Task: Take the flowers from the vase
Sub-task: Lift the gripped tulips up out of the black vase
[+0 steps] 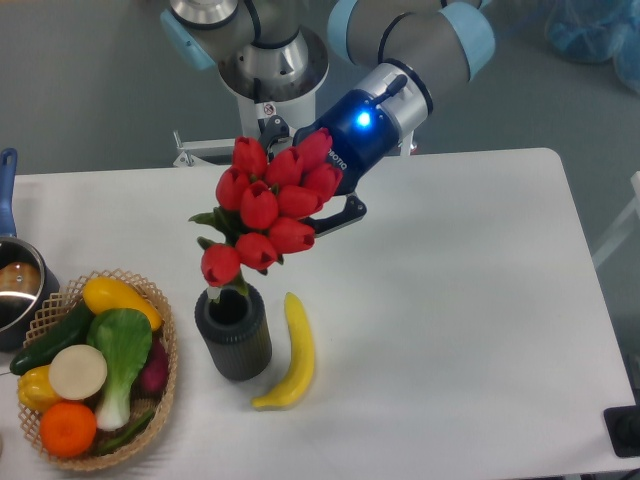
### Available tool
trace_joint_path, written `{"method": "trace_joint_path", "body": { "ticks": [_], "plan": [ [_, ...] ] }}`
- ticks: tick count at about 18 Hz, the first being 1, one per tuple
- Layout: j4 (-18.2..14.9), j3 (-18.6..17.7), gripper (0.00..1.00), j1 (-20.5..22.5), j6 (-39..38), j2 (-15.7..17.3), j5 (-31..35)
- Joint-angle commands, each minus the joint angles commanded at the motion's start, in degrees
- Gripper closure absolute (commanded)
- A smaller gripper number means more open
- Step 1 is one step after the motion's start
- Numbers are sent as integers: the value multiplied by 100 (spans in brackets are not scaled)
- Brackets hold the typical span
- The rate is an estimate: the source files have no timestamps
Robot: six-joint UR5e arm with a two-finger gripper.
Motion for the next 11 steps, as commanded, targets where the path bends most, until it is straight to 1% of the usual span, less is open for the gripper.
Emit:
{"method": "trace_joint_path", "body": {
  "ticks": [3, 11],
  "plan": [
    [0, 123, 51, 193, 44, -9, 18],
    [9, 212, 51, 466, 70, -44, 35]
  ]
}}
